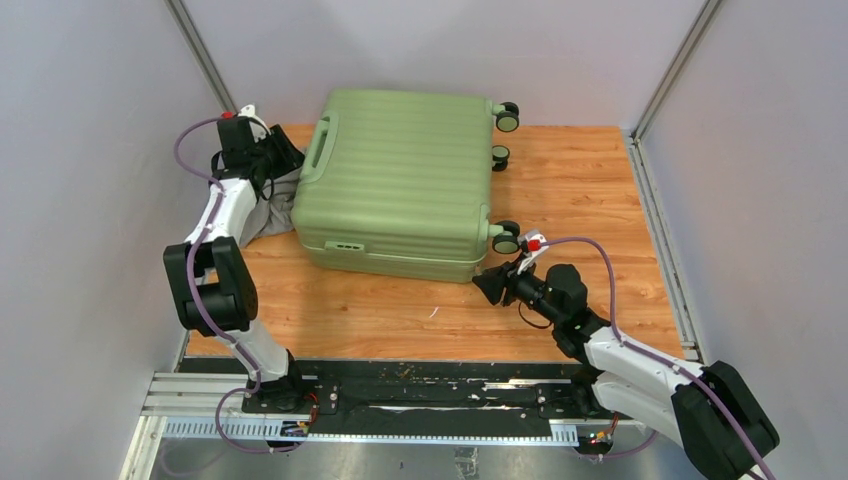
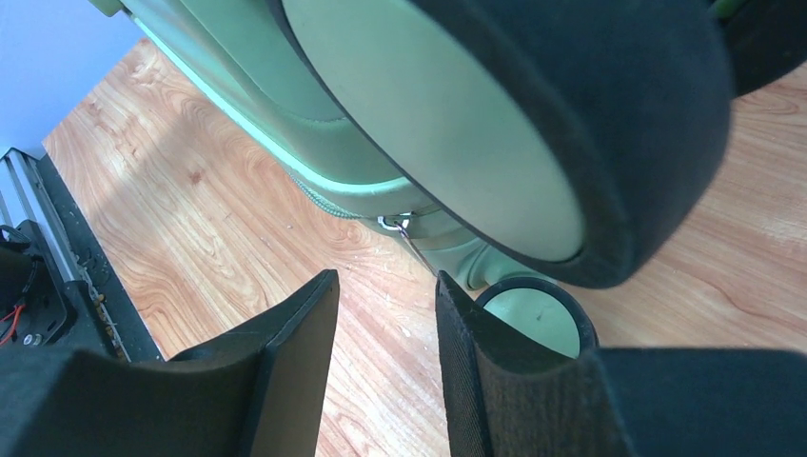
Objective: Pack the luggage
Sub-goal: Zip the luggage at the center of the board.
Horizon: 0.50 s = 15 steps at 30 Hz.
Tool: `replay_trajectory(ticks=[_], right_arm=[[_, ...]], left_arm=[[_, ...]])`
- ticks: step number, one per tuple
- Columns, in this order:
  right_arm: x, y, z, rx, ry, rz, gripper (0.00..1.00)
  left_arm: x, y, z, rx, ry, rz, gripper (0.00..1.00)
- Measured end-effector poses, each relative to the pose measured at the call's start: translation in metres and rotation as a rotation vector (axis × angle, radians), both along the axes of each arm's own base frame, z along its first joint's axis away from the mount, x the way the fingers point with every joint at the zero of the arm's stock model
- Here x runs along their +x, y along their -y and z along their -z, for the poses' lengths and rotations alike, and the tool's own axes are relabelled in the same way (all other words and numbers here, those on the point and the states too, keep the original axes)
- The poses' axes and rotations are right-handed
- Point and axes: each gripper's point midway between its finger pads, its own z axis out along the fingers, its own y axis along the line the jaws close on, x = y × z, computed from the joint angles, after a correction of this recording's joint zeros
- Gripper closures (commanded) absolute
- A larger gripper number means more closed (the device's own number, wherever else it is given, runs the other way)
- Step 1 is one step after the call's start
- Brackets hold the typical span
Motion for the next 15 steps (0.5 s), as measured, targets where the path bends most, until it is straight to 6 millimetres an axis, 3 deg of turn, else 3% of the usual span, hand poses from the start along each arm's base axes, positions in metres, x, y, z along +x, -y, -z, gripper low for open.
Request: replay_trajectory(ticks=[15], right_arm=[[-0.002,0.001,0.008,-0.004,-0.028,0.002,0.57]], left_arm=[[0.015,0.01,0.004,0.023,0.07,0.087,0.53]])
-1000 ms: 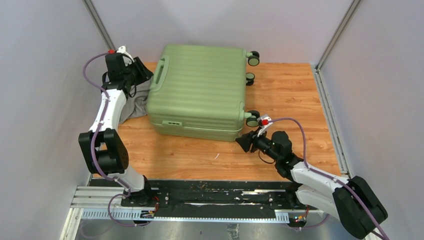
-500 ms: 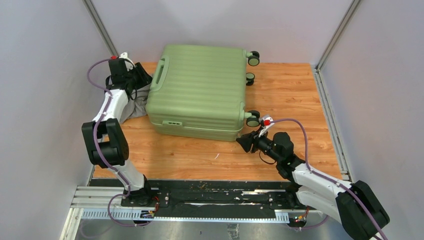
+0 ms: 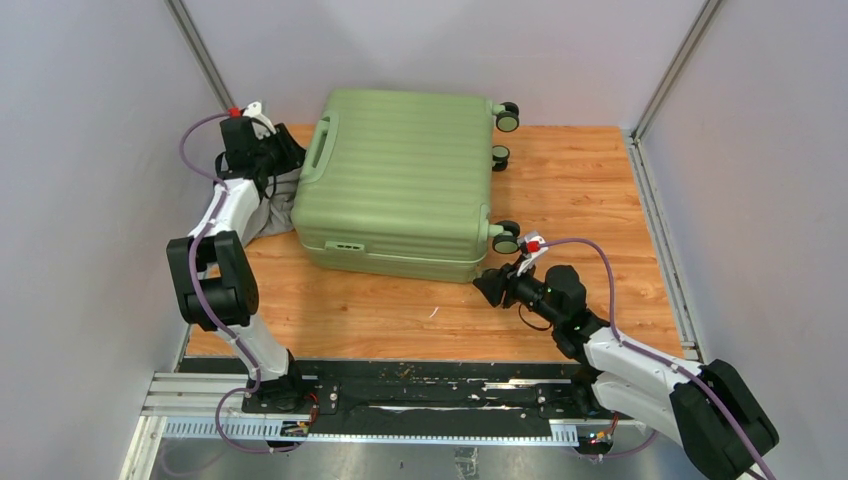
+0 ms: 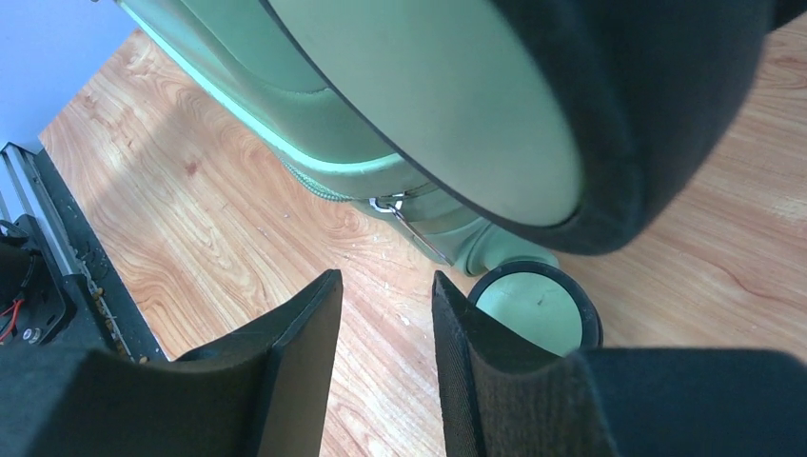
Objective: Pack the luggage
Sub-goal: Zip the luggage at the center of the board.
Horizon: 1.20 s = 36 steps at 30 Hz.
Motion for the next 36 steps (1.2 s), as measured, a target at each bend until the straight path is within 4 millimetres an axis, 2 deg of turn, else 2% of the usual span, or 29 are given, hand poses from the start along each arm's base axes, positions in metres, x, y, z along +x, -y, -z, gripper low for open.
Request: replay_trajectory(ticks=[5,13,23,28,32,36], right_arm=[[-0.002,0.001,0.004,-0.011,-0.018,0.0,0.56],[-0.003,0.001,0.0,0.007,-0.04,0.005,0.55],[-0.001,0.003,-0.009,0.025,-0.069,0.008,0.56],[-0.004,0.008,-0.013,0.024,-0.071,0.015,0.56],[-0.006,0.013,-0.02,0.028,-0.063,0.024,0.53],[-0.004,0.024,-0.026,0.044,-0.055,0.054,0.53]], left_arm=[[-0.009,0.003,-0.005,0.006,-0.015,0.032,0.47],[-0.062,0.03,-0.008,-0.083,-0.119,0.144,0.41],[-0.088,0.038,0.021,-0.116,-0.197,0.18,0.42],[-0.087,0.041,0.032,-0.126,-0.215,0.197,0.54],[-0.081,0.05,0.033,-0.122,-0.213,0.219,0.81],[-0.076,0.058,0.03,-0.088,-0.215,0.221,0.92]])
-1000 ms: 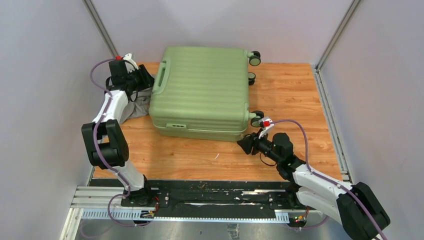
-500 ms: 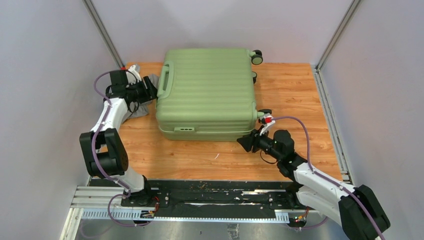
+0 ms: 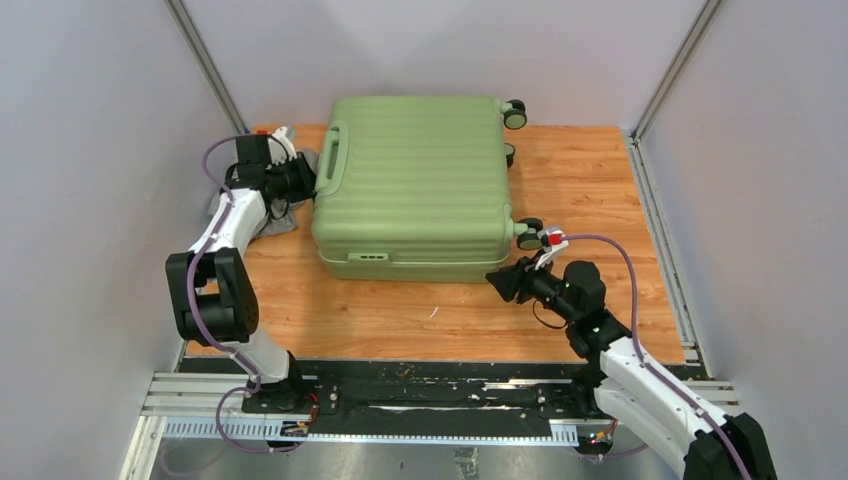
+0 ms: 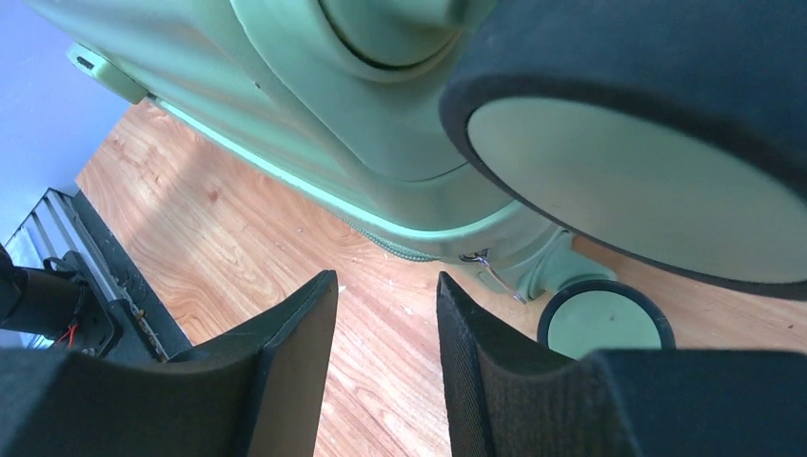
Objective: Pack the luggage
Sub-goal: Zip the luggage at the center of the board.
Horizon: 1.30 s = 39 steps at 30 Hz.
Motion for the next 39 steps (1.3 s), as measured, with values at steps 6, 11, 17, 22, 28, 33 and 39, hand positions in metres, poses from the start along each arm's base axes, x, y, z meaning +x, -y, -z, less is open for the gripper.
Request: replay_trajectory(ticks=[6,11,17,22,28,33,39], right_arm=[[0.0,0.007,-0.003,0.005,0.01,0.012,0.53],[0.005,0.011,0.001,-0.005,0.004,0.027,0.53],[0.013,0.024,0.011,-0.004,-0.015,0.073,0.48],[0.018,0.033,0.012,-0.008,-0.003,0.093,0.44],[0.025,0.032,0.02,-0.043,0.013,0.072,0.45],[0.033,0.029,0.028,-0.074,0.039,0.043,0.47],[0.036,0.026,0.039,-0.085,0.029,0.007,0.56]], left_arm=[[0.003,0.005,-0.007,0.034,-0.015,-0.01,1.0],[0.001,0.007,-0.02,0.036,-0.04,-0.023,1.0],[-0.001,0.009,-0.03,0.026,-0.069,-0.049,1.0],[-0.002,0.009,-0.031,0.023,-0.078,-0.057,1.0],[-0.002,0.009,-0.031,0.022,-0.08,-0.062,1.0],[-0.001,0.008,-0.032,0.022,-0.079,-0.068,1.0],[0.002,0.006,-0.038,0.027,-0.074,-0.087,1.0]])
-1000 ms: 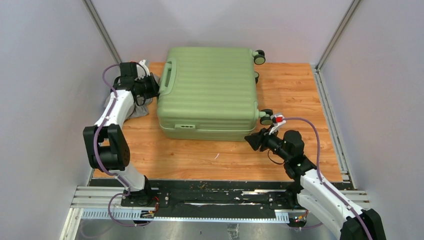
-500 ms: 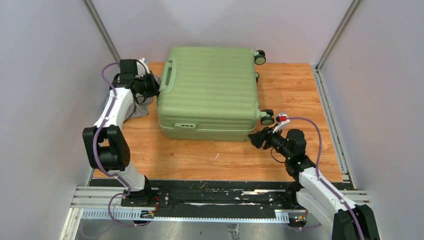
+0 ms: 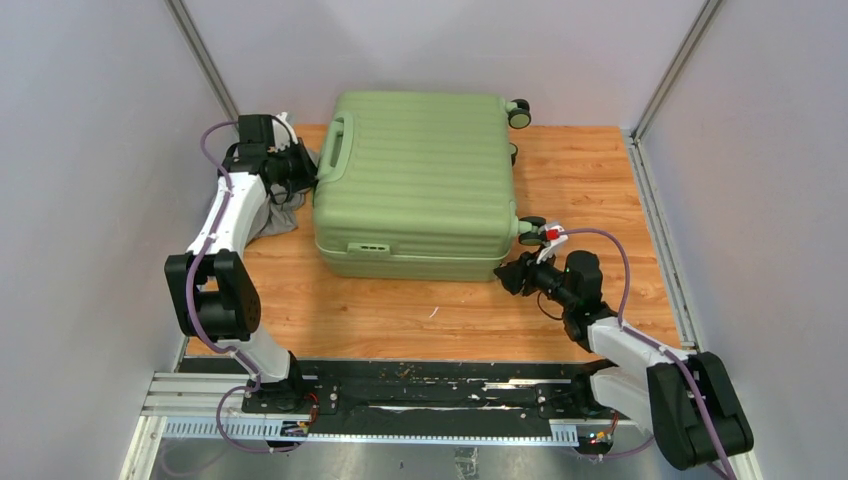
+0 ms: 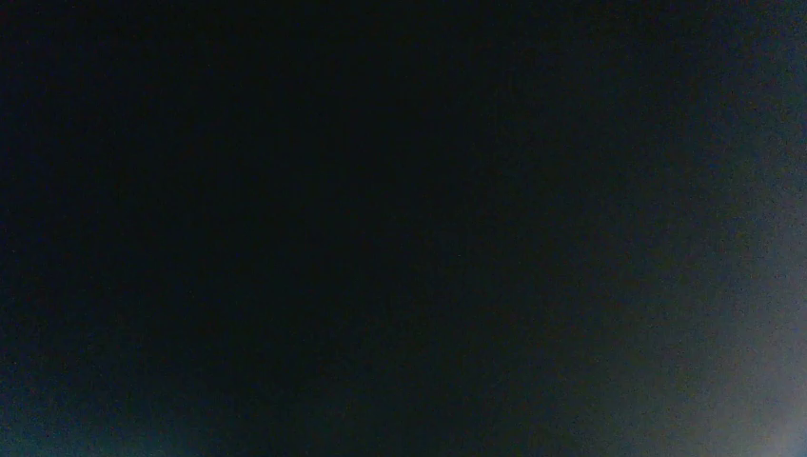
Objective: Pack the luggage
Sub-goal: Zip the luggage at the center of the board.
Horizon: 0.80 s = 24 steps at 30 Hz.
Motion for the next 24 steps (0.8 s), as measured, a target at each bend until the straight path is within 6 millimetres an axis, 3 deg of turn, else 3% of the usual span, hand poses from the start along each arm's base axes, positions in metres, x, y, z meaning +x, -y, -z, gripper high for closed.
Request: replay_trajectory(ticks=[13,24], right_arm=[[0.0073,0.0053,0.0036,-0.036,0.042,0.023,0.72],[0.0093,0.0035,0.0024,-0.032,0.053,0.021,0.59]], left_arm=[[0.002,-0.0004,-0.0004,0.003,-0.007,-0.003,1.0],[0.0023,-0.0003,-0.0002,0.004,-0.008,-0.007,1.0]])
